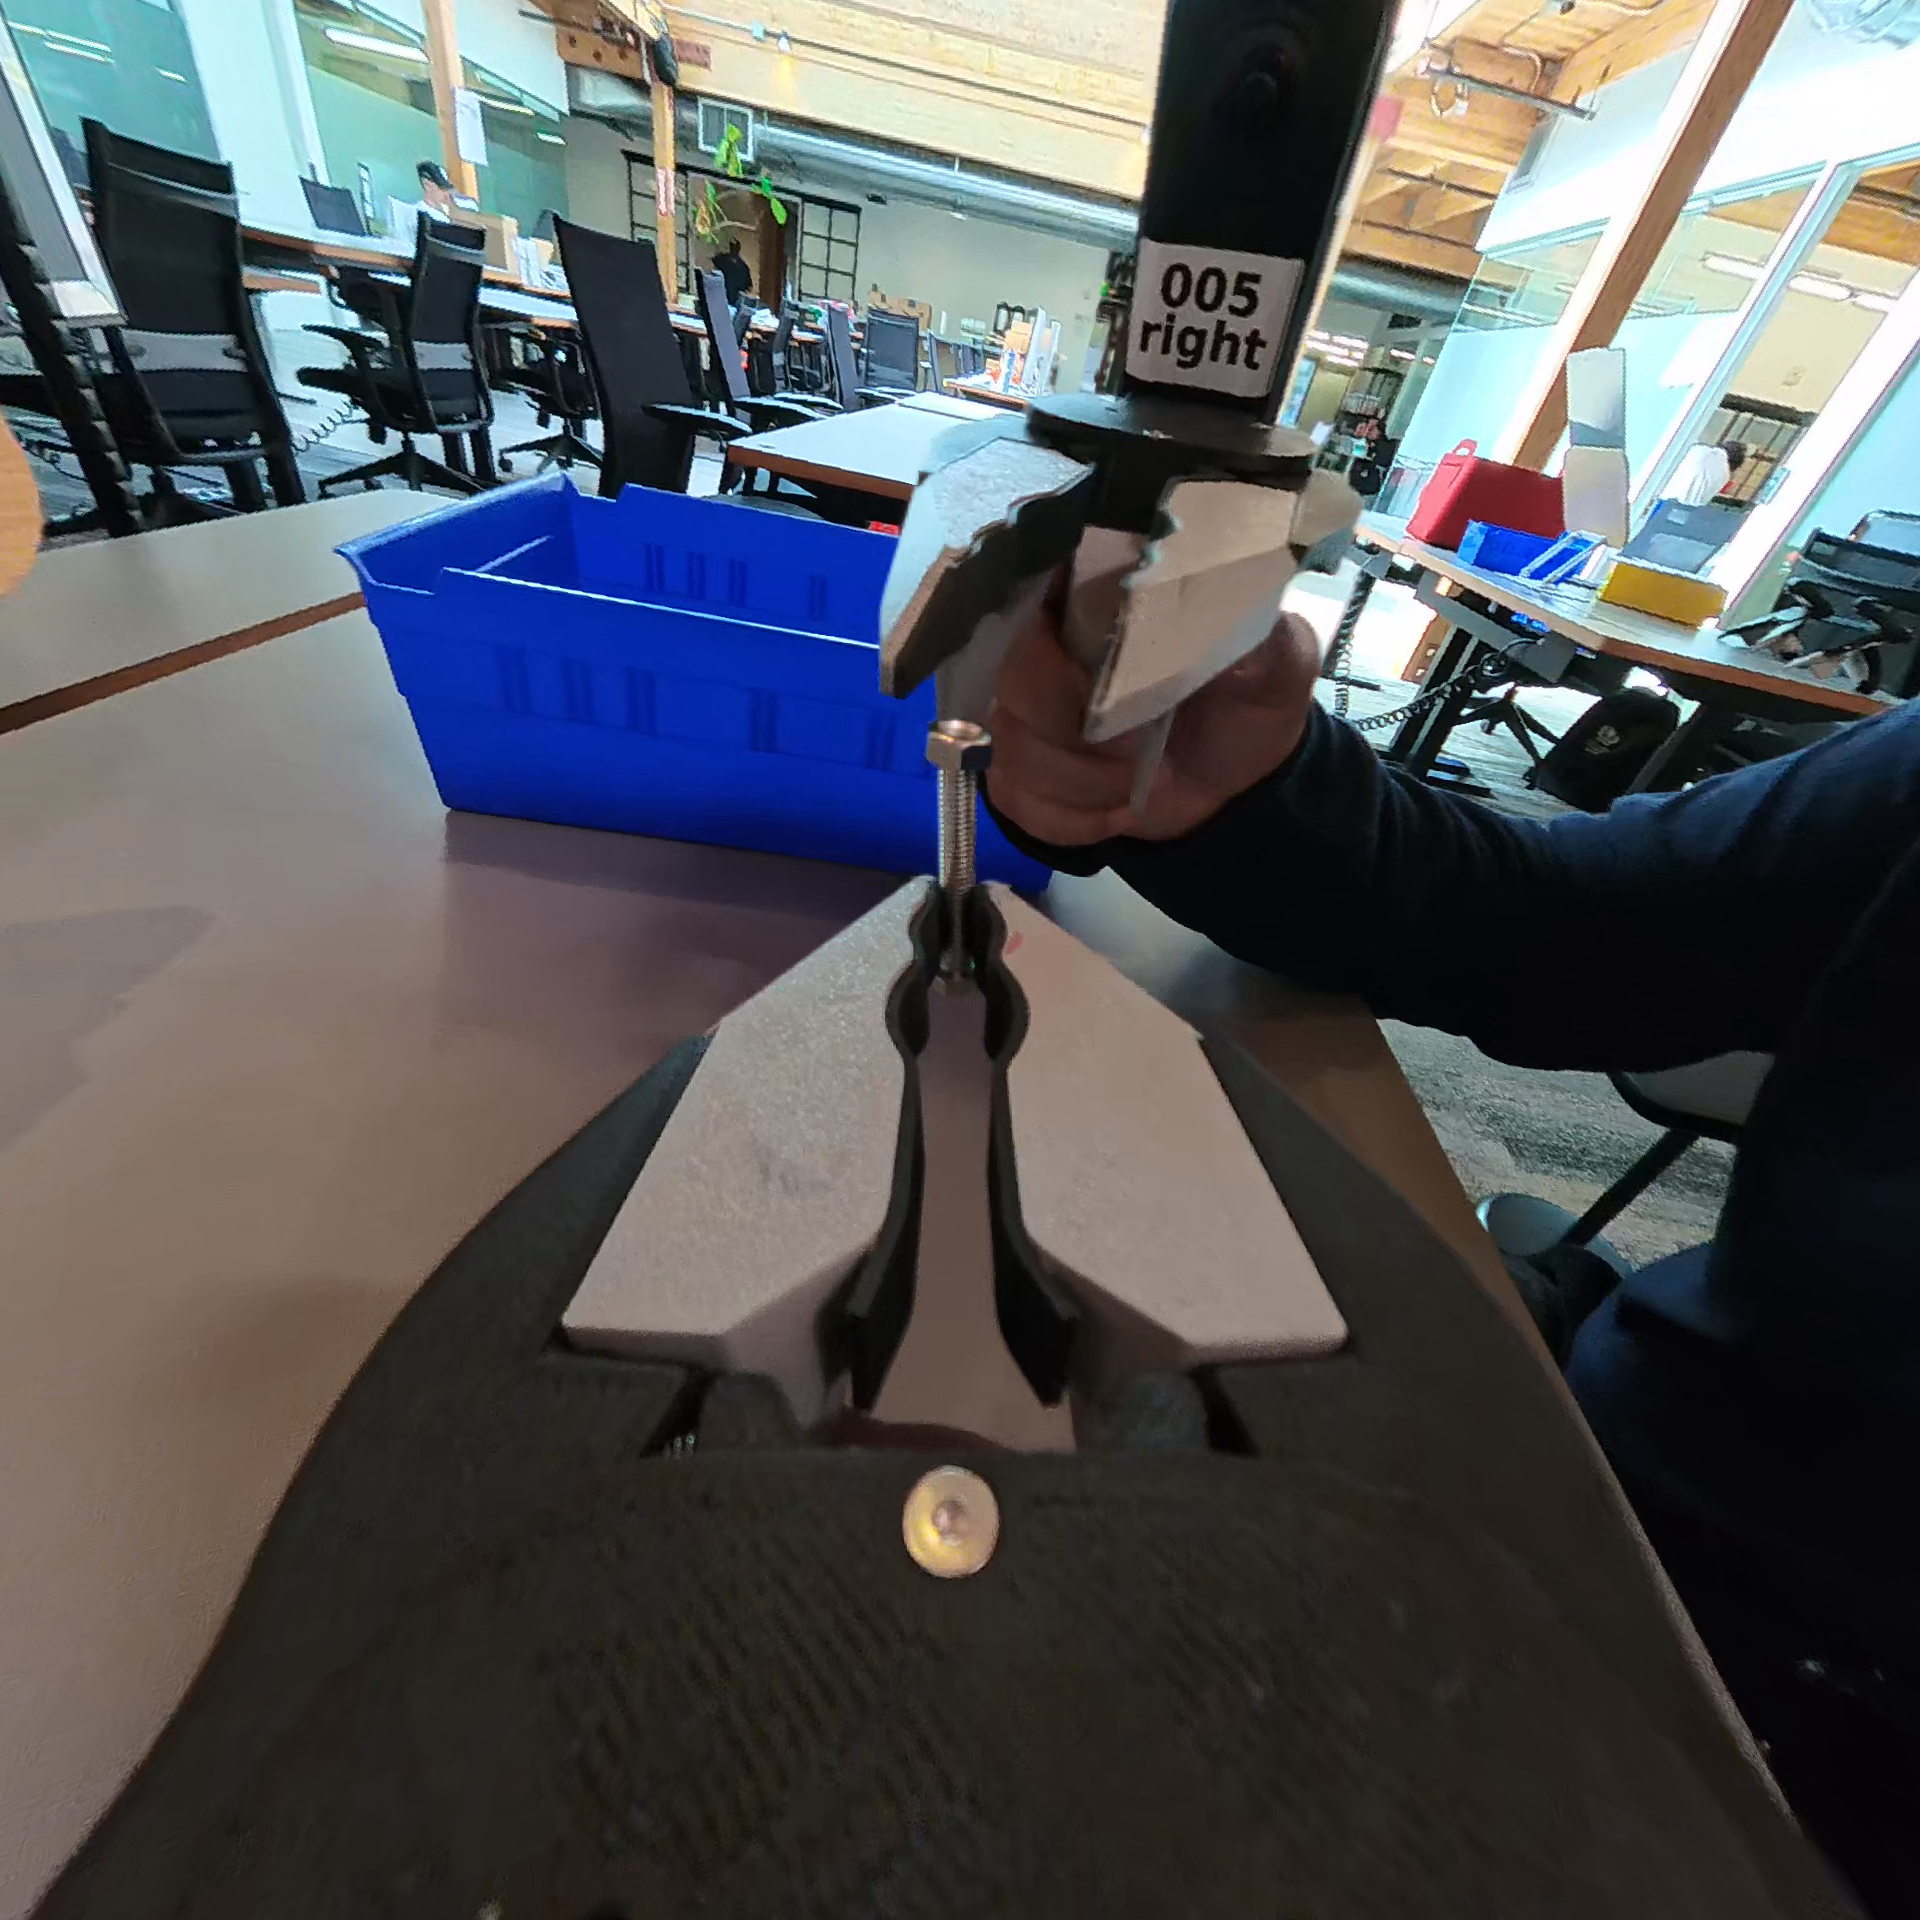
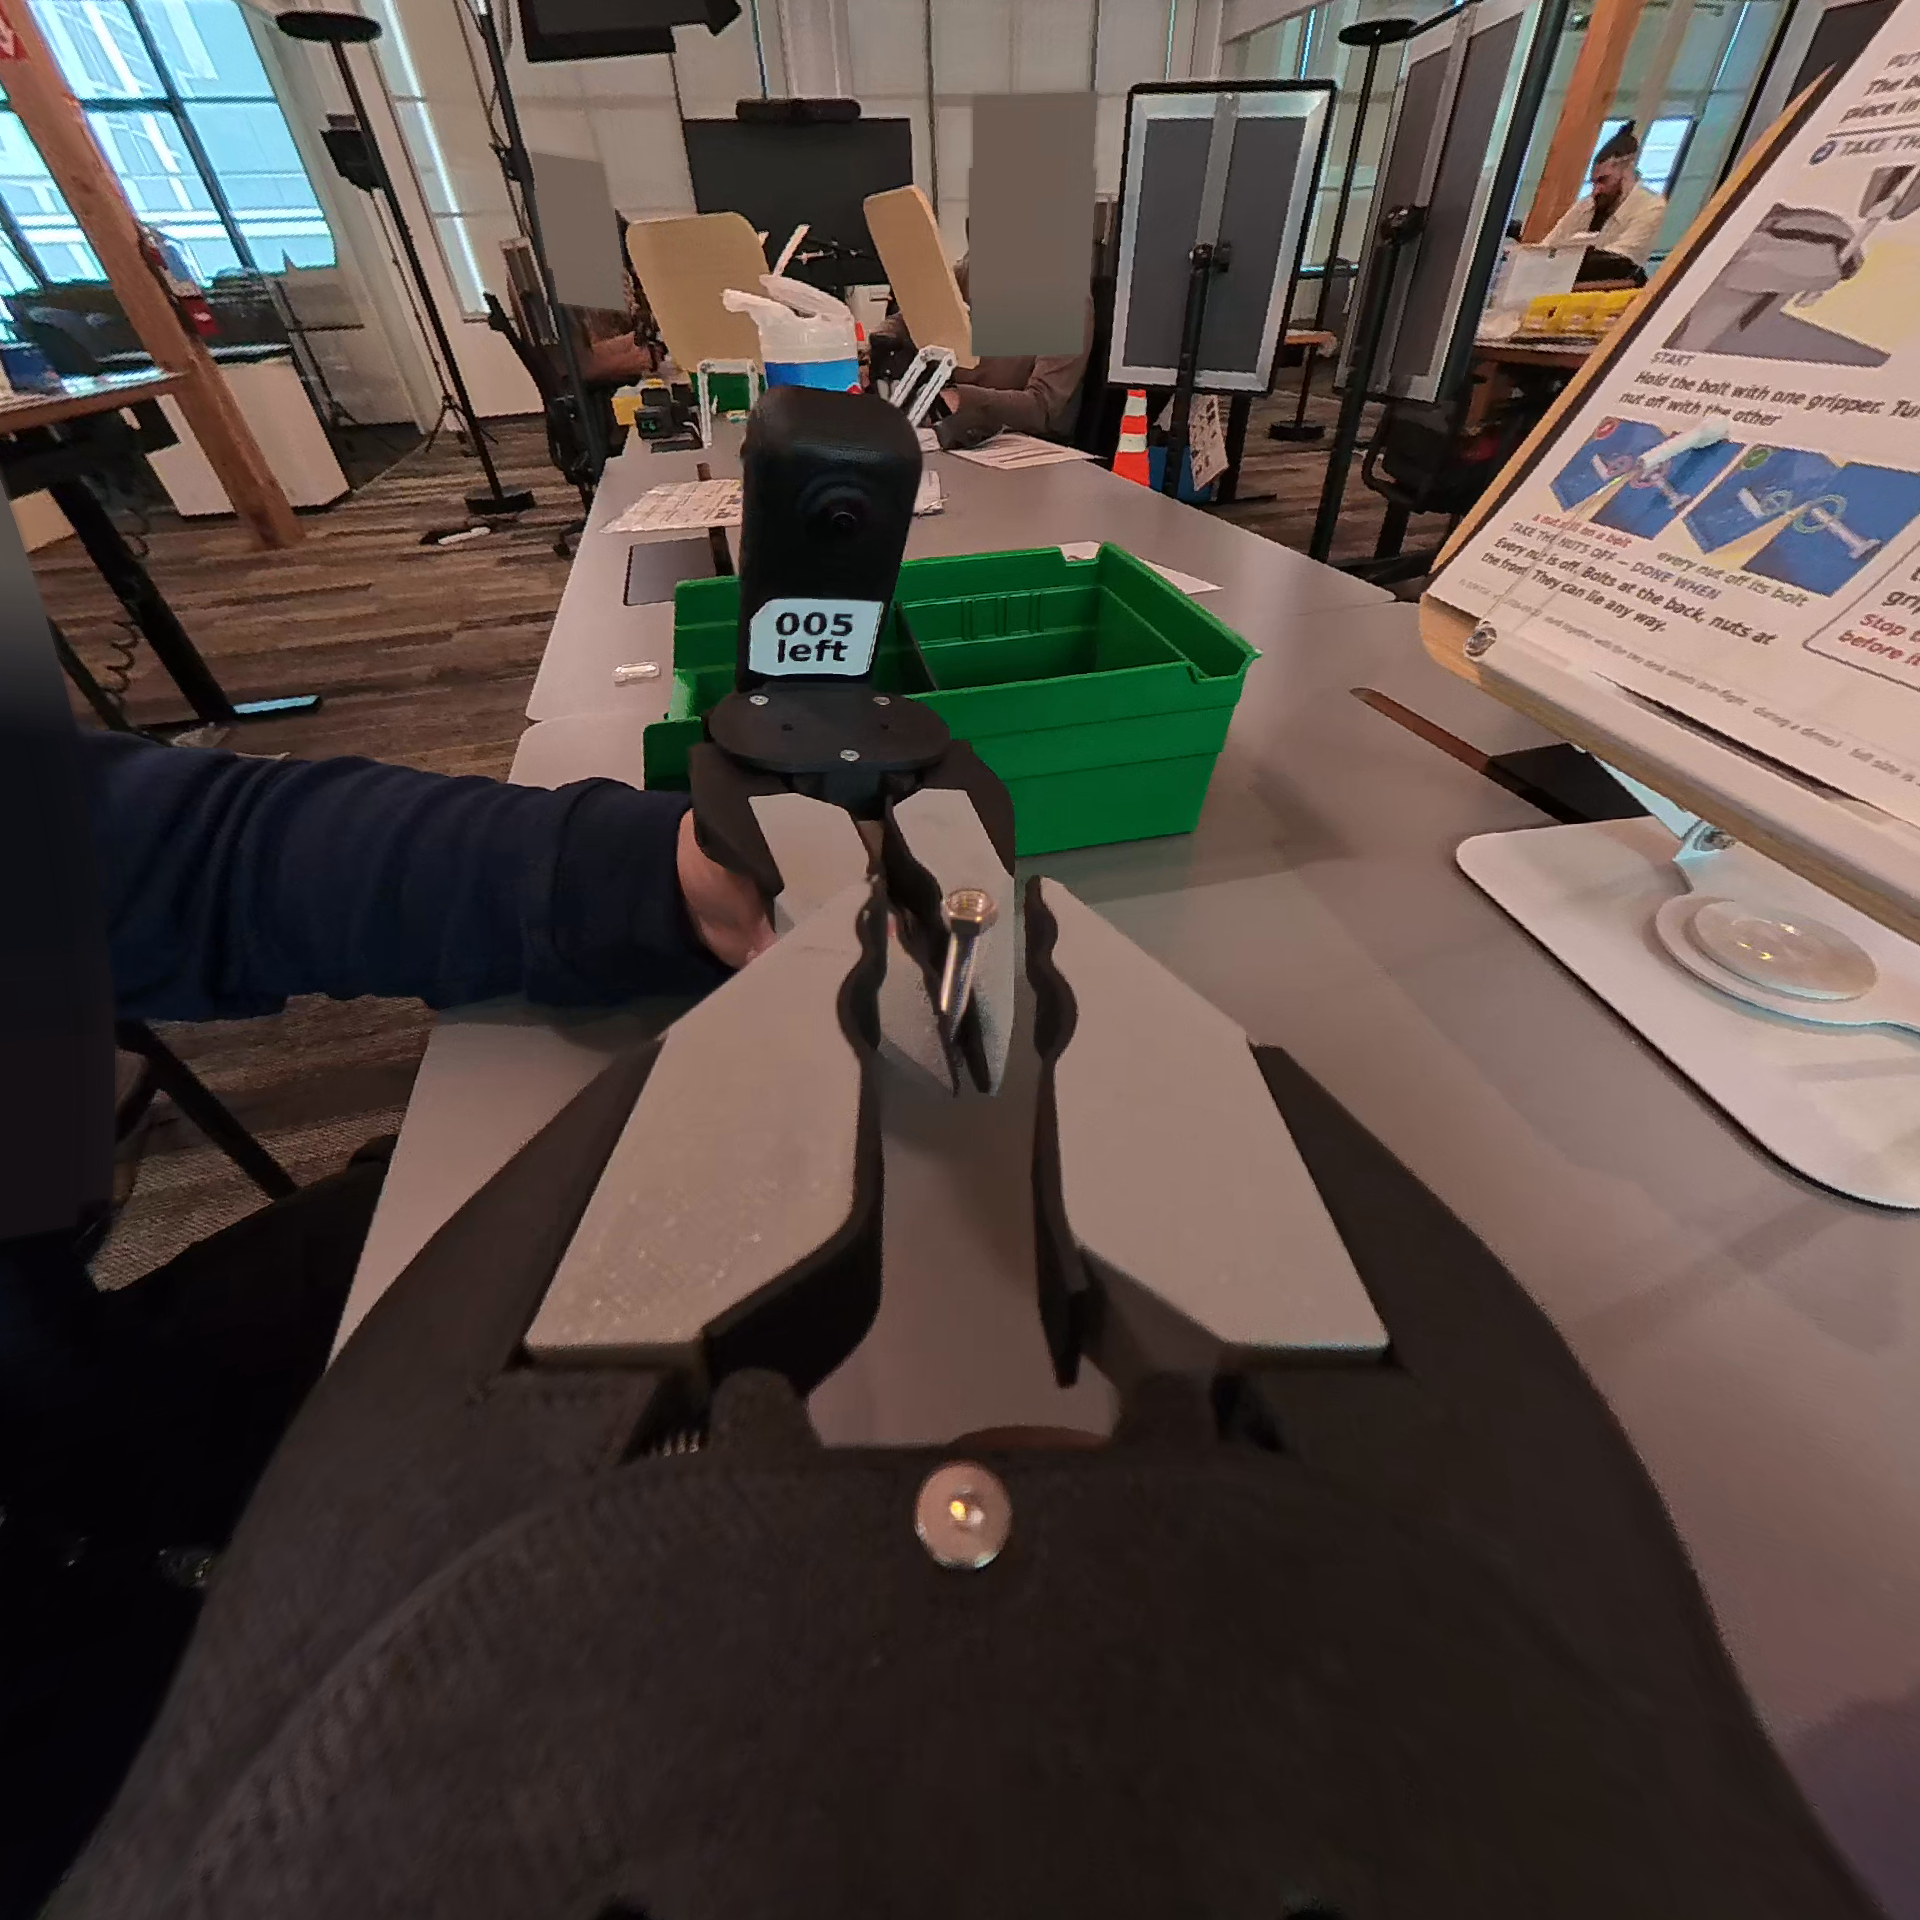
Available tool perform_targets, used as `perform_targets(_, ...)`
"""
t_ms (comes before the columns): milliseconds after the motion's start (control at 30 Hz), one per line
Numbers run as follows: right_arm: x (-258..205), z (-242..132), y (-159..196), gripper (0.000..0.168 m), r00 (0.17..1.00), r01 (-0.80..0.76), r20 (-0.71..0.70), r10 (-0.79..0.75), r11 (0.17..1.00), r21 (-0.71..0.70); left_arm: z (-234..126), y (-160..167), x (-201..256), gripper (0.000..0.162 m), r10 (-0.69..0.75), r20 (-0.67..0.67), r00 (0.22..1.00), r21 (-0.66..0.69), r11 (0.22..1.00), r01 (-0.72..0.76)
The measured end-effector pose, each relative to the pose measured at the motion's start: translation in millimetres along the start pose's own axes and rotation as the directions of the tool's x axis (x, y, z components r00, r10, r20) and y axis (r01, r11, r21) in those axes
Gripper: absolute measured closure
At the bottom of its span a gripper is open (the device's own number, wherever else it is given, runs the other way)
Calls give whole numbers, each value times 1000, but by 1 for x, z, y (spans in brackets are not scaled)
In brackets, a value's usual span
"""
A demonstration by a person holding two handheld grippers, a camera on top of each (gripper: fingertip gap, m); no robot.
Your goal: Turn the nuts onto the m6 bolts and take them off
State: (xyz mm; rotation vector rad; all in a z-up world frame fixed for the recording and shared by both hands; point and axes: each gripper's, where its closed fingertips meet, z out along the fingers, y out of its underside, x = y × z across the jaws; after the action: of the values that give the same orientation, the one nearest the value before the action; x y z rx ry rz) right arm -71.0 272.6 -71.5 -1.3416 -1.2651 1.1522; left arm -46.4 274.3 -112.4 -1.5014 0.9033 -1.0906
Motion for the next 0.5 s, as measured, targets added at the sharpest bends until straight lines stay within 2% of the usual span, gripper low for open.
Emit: perform_targets(500, -8, 1, 4, 161, 998, 7, 62, -6, 1000, -15, 2, 1, 12, 160, 14, -60, 998, -9, 1000, -14)
